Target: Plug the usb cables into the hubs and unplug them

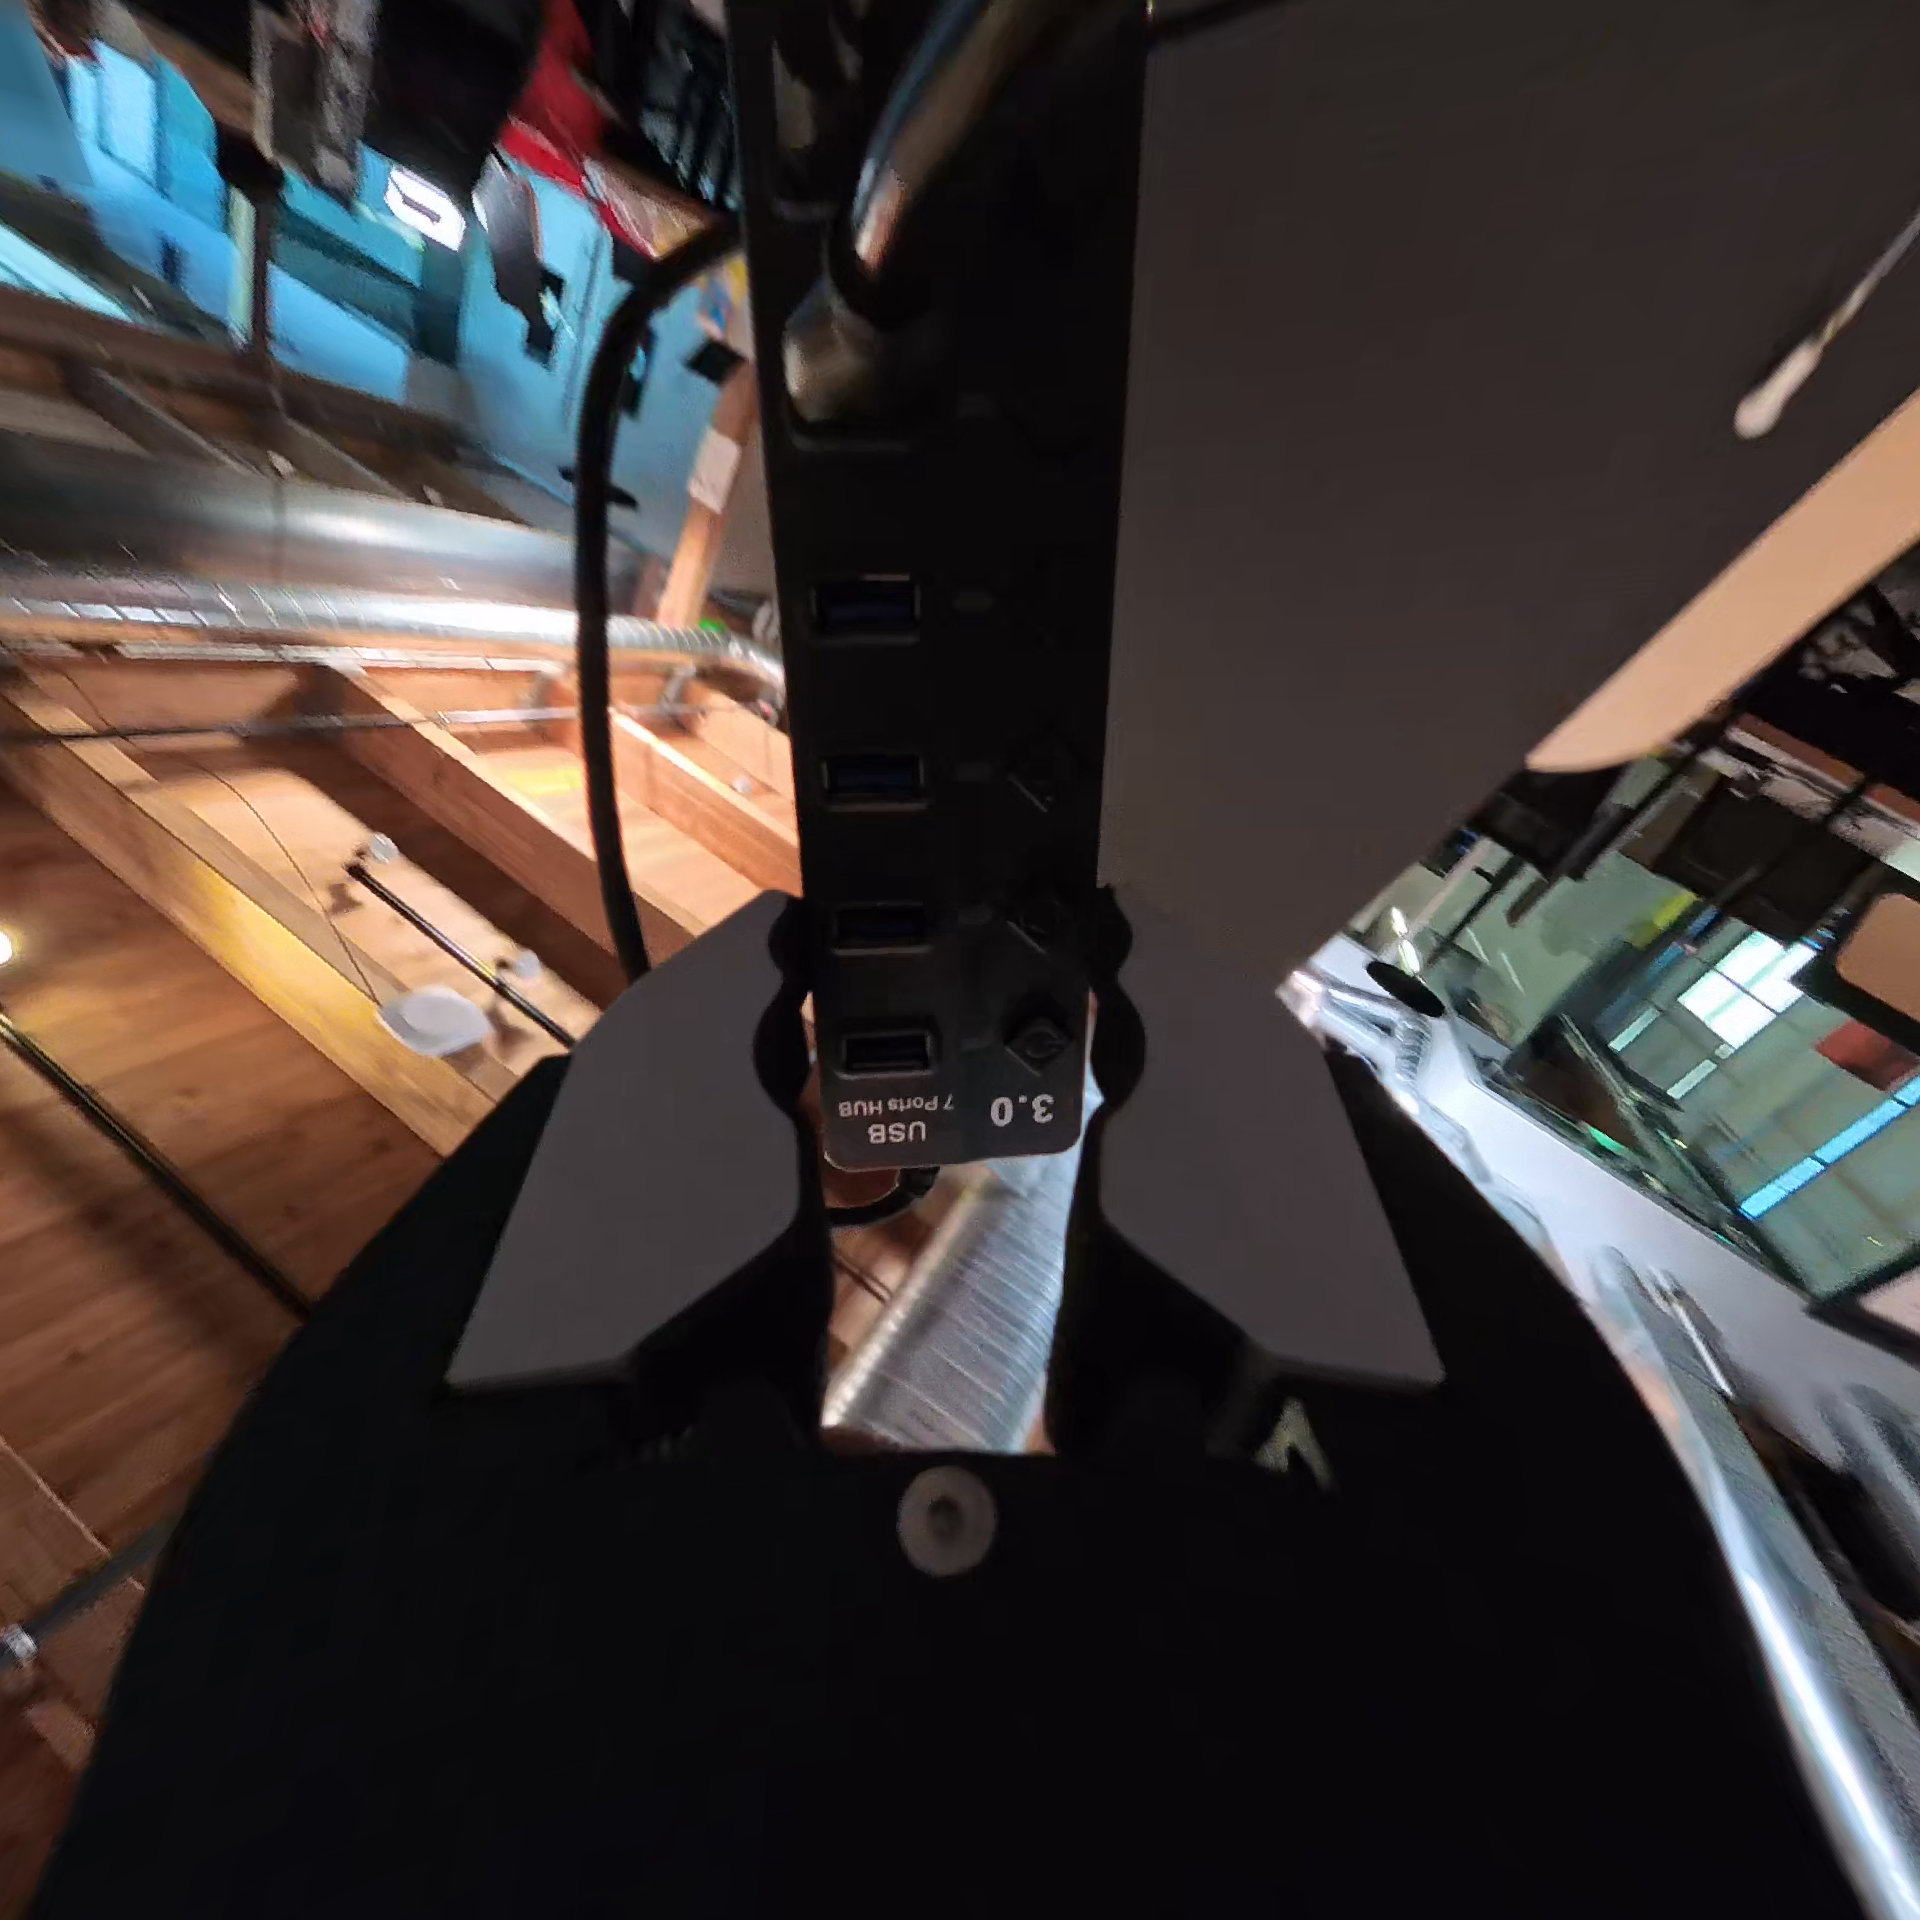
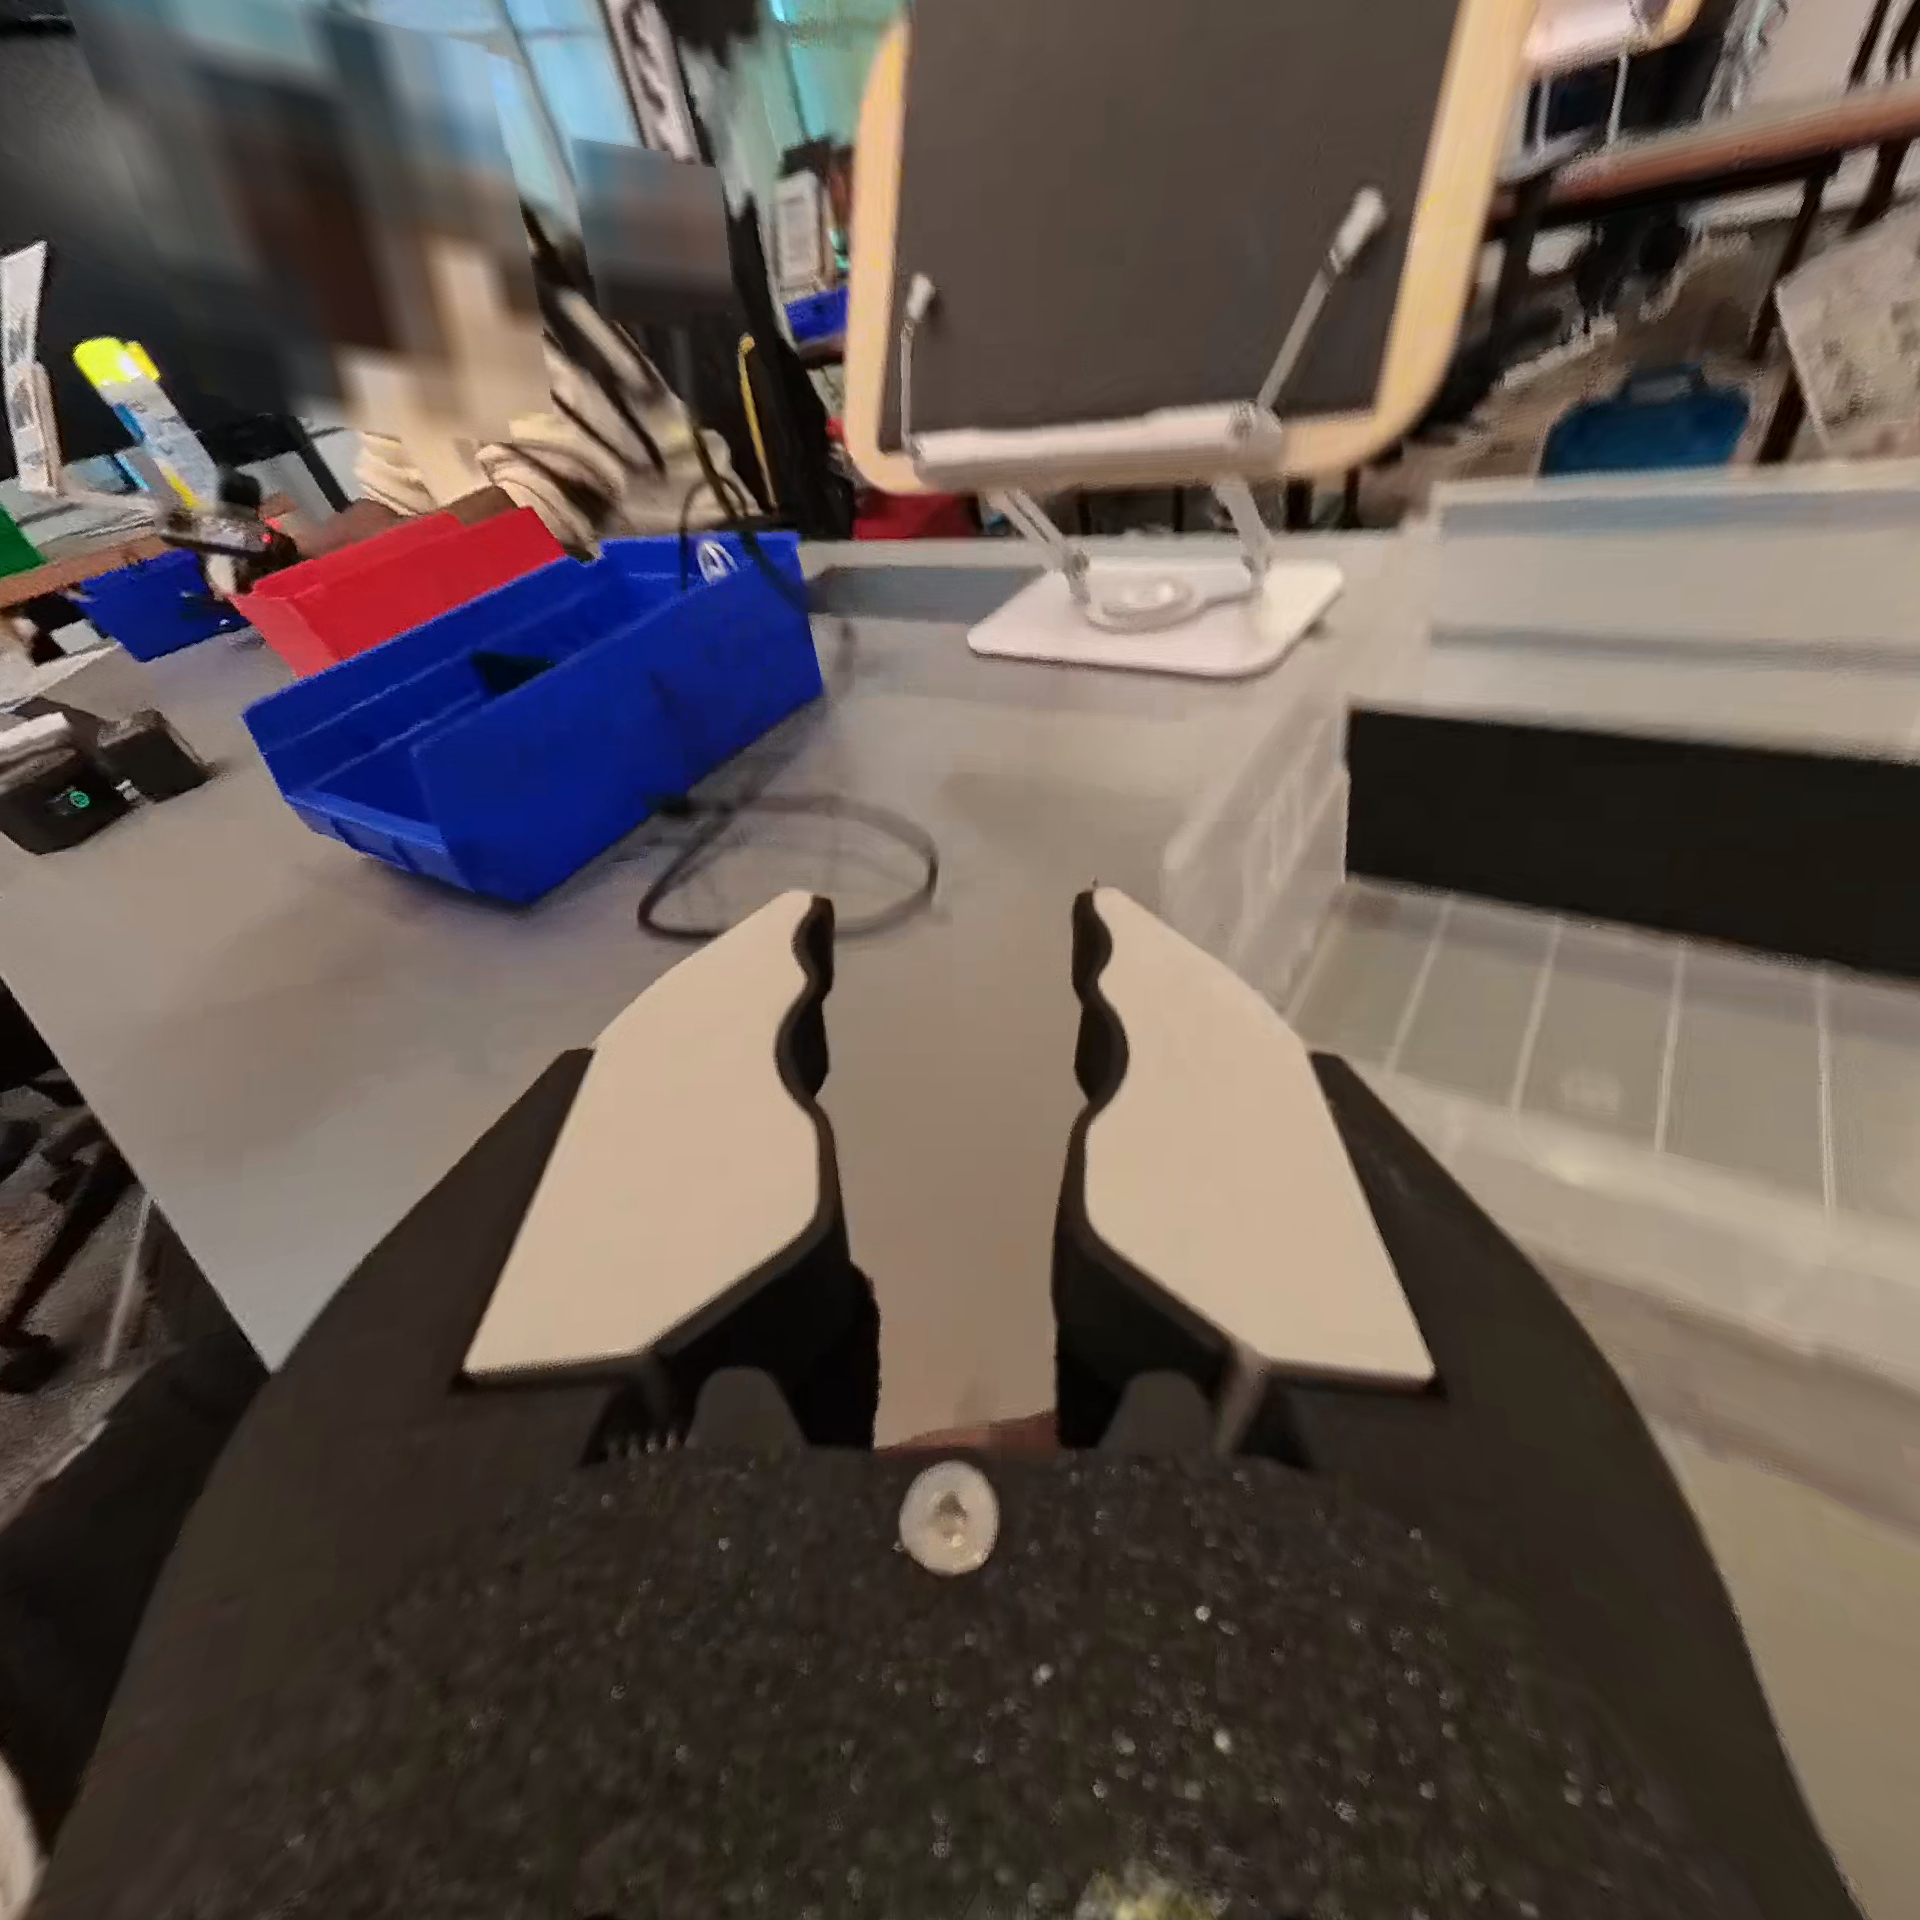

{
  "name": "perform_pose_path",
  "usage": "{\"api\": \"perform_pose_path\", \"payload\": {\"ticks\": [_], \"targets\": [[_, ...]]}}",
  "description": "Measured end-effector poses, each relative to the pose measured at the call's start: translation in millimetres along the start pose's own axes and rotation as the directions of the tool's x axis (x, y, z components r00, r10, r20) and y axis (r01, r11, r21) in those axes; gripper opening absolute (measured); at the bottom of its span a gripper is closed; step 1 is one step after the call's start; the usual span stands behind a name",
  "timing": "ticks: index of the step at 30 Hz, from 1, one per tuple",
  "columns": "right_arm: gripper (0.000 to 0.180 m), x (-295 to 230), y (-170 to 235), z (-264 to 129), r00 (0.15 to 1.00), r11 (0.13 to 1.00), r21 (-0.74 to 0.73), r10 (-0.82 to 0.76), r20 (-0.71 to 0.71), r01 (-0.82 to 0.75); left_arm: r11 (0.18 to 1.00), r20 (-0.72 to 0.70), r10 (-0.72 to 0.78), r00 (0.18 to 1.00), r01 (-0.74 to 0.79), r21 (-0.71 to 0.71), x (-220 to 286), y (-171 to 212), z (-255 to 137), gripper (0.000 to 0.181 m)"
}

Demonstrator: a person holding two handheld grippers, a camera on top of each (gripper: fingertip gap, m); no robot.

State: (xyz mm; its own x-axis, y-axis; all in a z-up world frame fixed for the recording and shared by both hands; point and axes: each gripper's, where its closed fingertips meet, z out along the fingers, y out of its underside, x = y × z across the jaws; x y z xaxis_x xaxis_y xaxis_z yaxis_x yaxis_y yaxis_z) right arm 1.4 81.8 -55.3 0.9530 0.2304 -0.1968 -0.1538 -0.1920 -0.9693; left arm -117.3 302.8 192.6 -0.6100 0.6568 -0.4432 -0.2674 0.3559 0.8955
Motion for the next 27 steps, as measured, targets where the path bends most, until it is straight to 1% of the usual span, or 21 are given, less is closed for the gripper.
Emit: {"api": "perform_pose_path", "payload": {"ticks": [3,5,8,11,12,13,15,18,19,21,22,23,24,25,26,27], "targets": [[0.052,-24,-34,31,0.983,0.986,-0.013,-0.162,0.087,0.163,0.996,0.017,0.017,1.000,-0.018,0.087,-10,-48,-3,0.051],[0.060,-31,-53,59,0.962,0.965,-0.037,-0.255,0.093,0.259,0.992,0.030,0.029,0.999,-0.033,0.126,-17,-72,-5,0.051],[0.063,-37,-66,100,0.948,0.950,-0.068,-0.298,0.113,0.306,0.984,0.054,0.050,0.997,-0.058,0.170,-29,-100,-7,0.051],[0.061,-41,-59,131,0.950,0.947,-0.135,-0.270,0.156,0.292,0.977,0.068,0.070,0.995,-0.082,0.198,-37,-117,-9,0.051],[0.054,-42,-56,138,0.950,0.947,-0.145,-0.262,0.169,0.286,0.975,0.071,0.071,0.995,-0.085,0.204,-38,-121,-9,0.051],[0.033,-41,-53,143,0.950,0.945,-0.157,-0.261,0.171,0.288,0.974,0.066,0.080,0.995,-0.093,0.209,-38,-124,-8,0.051],[0.029,-42,-45,150,0.952,0.944,-0.190,-0.233,0.200,0.271,0.974,0.036,0.085,0.996,-0.091,0.207,-30,-127,-3,0.051],[0.028,-40,-39,166,0.967,0.963,-0.179,-0.165,0.194,0.200,0.979,-0.044,0.010,0.999,0.000,0.205,-17,-128,2,0.051],[0.028,-40,-35,173,0.970,0.968,-0.172,-0.148,0.195,0.182,0.980,-0.090,-0.040,0.995,0.057,0.191,-11,-124,2,0.051],[0.028,-40,-28,190,0.976,0.979,-0.178,-0.066,0.210,0.104,0.971,-0.182,-0.195,0.964,0.216,0.103,2,-102,0,0.057],[0.028,-39,-25,198,0.976,0.982,-0.179,-0.016,0.218,0.056,0.948,-0.228,-0.298,0.927,0.315,0.041,13,-86,-3,0.053],[0.029,-38,-24,206,0.973,0.985,-0.173,0.025,0.230,0.016,0.899,-0.267,-0.430,0.862,0.436,-0.039,27,-69,-9,0.046],[0.029,-37,-24,214,0.967,0.988,-0.155,0.053,0.249,-0.014,0.801,-0.281,-0.596,0.753,0.584,-0.135,41,-55,-18,0.042],[0.029,-37,-26,221,0.962,0.991,-0.127,0.064,0.267,-0.031,0.639,-0.285,-0.765,0.578,0.737,-0.221,57,-50,-31,0.042],[0.029,-37,-27,228,0.957,0.994,-0.102,0.067,0.284,-0.039,0.417,-0.299,-0.894,0.333,0.864,-0.284,71,-59,-48,0.042],[0.029,-36,-27,235,0.951,0.996,-0.080,0.070,0.302,-0.048,0.152,-0.313,-0.949,0.046,0.934,-0.324,78,-79,-66,0.039]]}}
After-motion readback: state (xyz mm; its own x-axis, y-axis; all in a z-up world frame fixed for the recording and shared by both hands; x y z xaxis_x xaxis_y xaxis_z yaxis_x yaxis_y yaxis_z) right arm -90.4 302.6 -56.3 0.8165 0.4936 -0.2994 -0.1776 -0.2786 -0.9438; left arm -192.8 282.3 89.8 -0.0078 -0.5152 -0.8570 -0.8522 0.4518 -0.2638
